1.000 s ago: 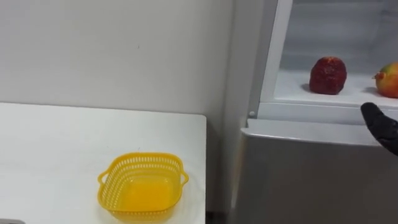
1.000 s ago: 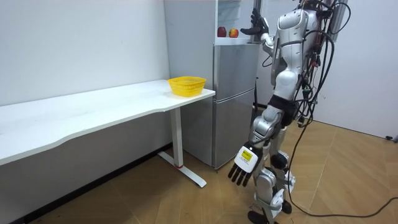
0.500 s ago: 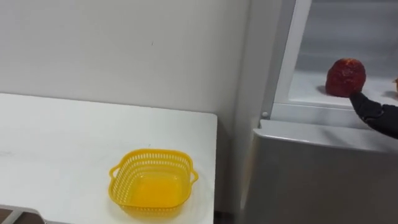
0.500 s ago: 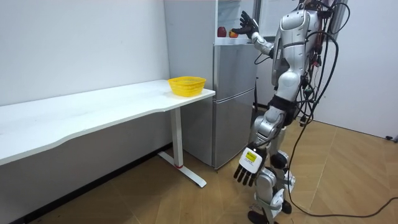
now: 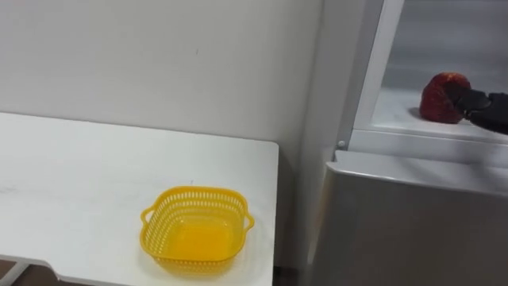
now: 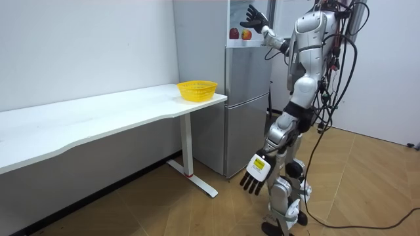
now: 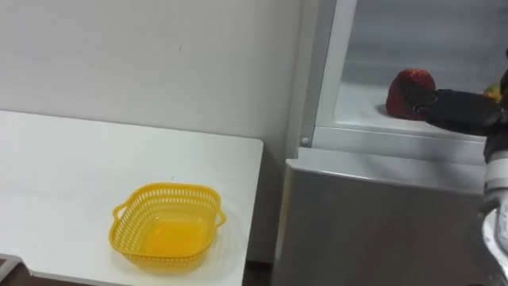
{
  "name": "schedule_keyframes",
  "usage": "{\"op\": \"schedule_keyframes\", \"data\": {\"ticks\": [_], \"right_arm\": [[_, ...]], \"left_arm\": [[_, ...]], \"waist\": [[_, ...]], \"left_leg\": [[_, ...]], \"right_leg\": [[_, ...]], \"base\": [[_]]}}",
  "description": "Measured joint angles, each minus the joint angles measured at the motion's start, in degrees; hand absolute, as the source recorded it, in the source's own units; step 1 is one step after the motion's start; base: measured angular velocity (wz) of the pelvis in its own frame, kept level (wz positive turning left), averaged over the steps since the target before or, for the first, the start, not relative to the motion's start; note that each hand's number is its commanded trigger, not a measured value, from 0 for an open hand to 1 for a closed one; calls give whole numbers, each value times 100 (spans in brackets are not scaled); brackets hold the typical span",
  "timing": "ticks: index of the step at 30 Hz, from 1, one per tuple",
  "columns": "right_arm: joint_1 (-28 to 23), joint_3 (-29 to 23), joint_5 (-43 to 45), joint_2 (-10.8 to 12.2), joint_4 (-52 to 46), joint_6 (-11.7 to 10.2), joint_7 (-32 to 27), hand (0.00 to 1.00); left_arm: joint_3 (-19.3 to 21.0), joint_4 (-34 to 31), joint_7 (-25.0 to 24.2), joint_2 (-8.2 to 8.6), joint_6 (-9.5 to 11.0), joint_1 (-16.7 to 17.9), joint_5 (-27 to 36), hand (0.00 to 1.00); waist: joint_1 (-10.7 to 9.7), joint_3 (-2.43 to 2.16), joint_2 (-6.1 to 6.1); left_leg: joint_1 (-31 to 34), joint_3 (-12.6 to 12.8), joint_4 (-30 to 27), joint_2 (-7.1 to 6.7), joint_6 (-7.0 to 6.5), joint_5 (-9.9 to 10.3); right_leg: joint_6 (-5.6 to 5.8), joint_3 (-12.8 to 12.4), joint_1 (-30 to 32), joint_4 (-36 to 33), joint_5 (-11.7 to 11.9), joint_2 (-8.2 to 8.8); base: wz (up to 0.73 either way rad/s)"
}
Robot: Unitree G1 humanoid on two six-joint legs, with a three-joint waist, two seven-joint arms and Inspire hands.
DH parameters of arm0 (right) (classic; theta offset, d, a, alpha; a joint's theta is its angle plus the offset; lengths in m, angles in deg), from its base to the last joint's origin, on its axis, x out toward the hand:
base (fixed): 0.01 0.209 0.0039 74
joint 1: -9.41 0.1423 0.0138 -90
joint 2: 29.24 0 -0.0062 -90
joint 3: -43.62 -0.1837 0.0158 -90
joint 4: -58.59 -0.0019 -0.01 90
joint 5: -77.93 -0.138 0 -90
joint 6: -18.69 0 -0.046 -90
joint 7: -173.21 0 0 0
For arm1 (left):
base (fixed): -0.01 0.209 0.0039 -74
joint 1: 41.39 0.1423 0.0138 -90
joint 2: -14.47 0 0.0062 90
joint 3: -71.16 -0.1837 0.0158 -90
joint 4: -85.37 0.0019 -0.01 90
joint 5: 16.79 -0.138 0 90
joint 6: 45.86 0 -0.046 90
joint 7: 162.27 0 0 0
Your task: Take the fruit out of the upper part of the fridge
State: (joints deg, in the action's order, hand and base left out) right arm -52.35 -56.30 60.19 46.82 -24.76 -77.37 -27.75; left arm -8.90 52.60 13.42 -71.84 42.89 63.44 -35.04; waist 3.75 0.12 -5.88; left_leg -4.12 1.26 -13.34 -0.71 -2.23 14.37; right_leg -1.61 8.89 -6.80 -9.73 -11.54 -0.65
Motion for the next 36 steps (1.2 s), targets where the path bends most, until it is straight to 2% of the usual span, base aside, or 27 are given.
{"op": "schedule_keyframes", "data": {"ticks": [2, 10, 14, 20, 24, 27, 36], "right_arm": [[145, 40, -74, -70, 185, 55, 91, 0], [301, 260, -300, -189, 443, 130, 488, 0], [597, 261, -502, -283, 1311, 234, 551, 0], [769, 465, -501, -505, 1741, 253, 610, 0], [921, 708, -496, -772, 1818, 253, 756, 0], [1094, 877, -482, -831, 2029, 252, 862, 0], [1119, 880, -461, -837, 2401, 246, 1095, 0]], "left_arm": [[-1, -7, -4, 0, -12, 1, 0, 0], [1, -92, -18, -48, -120, 13, 0, 0], [1, -98, -32, -94, -128, -16, 2, 0], [79, -90, -113, -136, -153, -29, -4, 0], [108, -96, -134, -191, -153, -120, -3, 0], [108, -104, -142, -211, -152, -163, -2, 0], [95, -109, -150, -217, -152, -203, 0, 0]], "waist": [[1, -20, -30], [61, -12, -28], [96, -12, -29], [174, -14, -30], [278, -15, -25], [295, -14, -26], [330, -9, -21]], "left_leg": [[5, -4, -9, -3, 0, 0], [46, -13, -36, -8, -1, 0], [71, -48, -37, -10, 0, 0], [52, -51, -29, -4, 1, -1], [44, -54, -25, -4, 1, -1], [41, -62, -23, -6, 1, -1], [46, -81, -20, -6, 1, -1]], "right_leg": [[1, 16, -3, 0, 1, 9], [3, 100, 1, 9, 2, 28], [3, 193, 2, 9, 2, 36], [3, 211, 8, 4, 1, 44], [2, 209, 11, 9, 2, 43], [3, 207, 7, 11, 2, 41], [3, 215, 0, 17, 1, 45]], "base": [[2], [1], [6], [0], [-2], [0], [0]]}}
